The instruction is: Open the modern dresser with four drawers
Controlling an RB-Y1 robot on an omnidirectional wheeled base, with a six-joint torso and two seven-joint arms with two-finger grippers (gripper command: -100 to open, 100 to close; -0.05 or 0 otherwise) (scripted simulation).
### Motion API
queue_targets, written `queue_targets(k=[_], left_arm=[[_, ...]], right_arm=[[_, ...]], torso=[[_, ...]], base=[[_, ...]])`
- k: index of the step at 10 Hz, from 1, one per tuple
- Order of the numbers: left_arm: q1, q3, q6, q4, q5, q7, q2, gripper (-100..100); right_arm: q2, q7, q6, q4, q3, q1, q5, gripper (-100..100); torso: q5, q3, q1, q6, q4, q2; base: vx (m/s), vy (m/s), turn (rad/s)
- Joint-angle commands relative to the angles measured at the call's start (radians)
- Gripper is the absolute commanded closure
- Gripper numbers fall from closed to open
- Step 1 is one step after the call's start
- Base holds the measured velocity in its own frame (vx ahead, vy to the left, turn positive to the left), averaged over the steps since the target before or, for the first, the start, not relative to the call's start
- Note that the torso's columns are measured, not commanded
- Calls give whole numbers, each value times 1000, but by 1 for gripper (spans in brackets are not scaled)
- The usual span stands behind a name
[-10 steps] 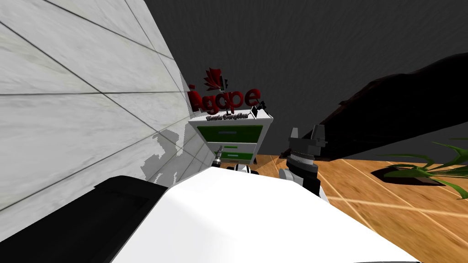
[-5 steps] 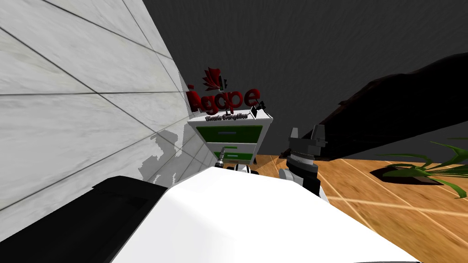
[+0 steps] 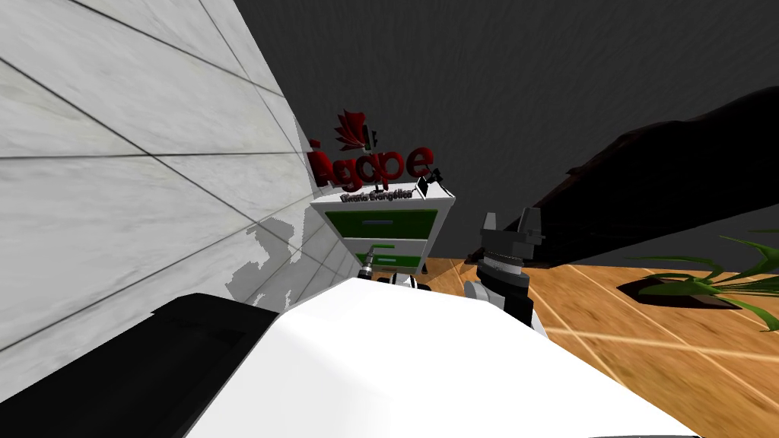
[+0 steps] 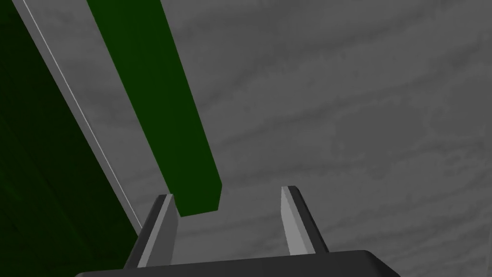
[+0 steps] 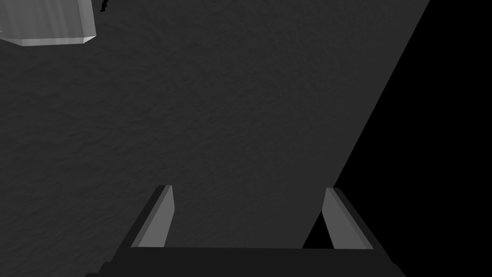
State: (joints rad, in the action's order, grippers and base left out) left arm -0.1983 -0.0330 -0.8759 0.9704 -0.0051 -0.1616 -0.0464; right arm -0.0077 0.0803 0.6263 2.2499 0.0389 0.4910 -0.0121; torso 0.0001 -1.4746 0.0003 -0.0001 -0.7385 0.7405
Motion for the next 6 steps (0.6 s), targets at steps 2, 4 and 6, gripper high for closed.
queue_targets(k=[2, 4, 6], left_arm=[[-3, -4, 14, 21, -2, 3, -3, 100], [-5, -7, 33, 44, -3, 6, -6, 100], [-6, -8, 36, 50, -4, 7, -6, 100]], right_arm=[[0, 0, 0, 0, 0, 0, 0, 0], [0, 0, 0, 0, 0, 0, 0, 0], [0, 0, 0, 0, 0, 0, 0, 0]], torso=[[0, 1, 0, 0, 0, 2], [0, 2, -1, 0, -1, 2], [0, -2, 0, 0, 1, -3]], base=[[-133, -13, 24], [-192, -21, 24], [-146, -21, 14]])
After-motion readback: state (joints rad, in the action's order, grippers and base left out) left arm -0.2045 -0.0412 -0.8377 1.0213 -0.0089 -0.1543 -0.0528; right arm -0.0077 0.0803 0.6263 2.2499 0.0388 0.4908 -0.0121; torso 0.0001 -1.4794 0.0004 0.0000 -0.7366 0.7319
